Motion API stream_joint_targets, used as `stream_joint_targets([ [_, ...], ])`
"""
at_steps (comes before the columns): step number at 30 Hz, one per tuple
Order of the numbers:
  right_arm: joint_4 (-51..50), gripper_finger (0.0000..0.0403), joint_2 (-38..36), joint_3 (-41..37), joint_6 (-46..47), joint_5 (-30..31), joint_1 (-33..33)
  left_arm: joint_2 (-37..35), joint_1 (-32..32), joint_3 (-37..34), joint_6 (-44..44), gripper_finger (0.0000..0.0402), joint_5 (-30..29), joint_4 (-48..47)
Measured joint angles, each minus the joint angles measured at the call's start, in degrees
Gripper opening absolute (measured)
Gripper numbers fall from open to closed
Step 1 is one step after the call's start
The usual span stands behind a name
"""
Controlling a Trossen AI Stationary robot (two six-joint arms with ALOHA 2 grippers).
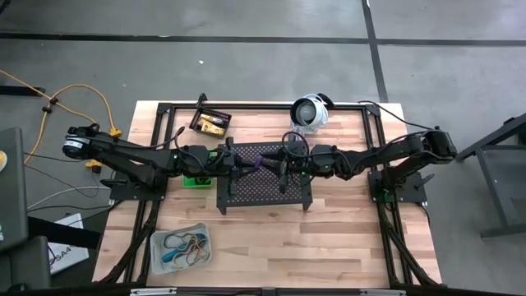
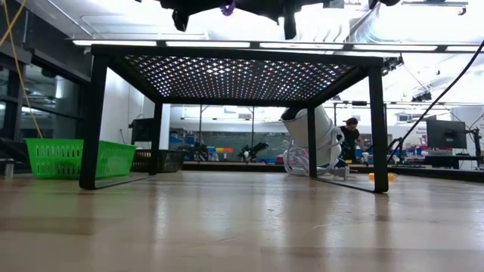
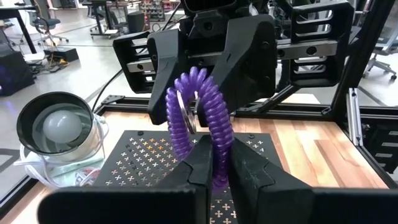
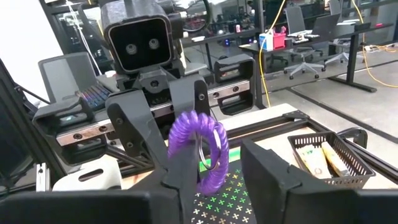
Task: Pick & Place Office Desk Supplies
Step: Put the purple spring keychain into the green bin
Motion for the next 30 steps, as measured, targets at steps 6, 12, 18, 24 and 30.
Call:
stream_joint_targets([
  [6,-0.1,0.0126,0.0,0.0,-0.8,0.0,0.0,0.0,0.0,0.0,0.0,0.0026,-0.9,-0.4],
  [12,-7.2,0.0124,-2.9,0.0,-1.9,0.9,0.6,0.0,0.0,0.0,0.0,0.0026,-1.1,-0.4],
  [18,-15.7,0.0125,-7.2,0.0,-1.8,4.8,2.5,0.0,0.0,0.0,0.0,0.0026,-1.1,-0.6],
  [24,-16.7,0.0125,-8.6,0.0,-1.8,4.8,3.8,0.0,0.0,0.0,0.3,0.0026,-1.1,-0.6],
  [30,-17.4,0.0125,-8.6,0.0,-0.3,4.5,4.0,-4.9,0.0,0.0,-0.4,0.0026,-3.8,-5.4],
])
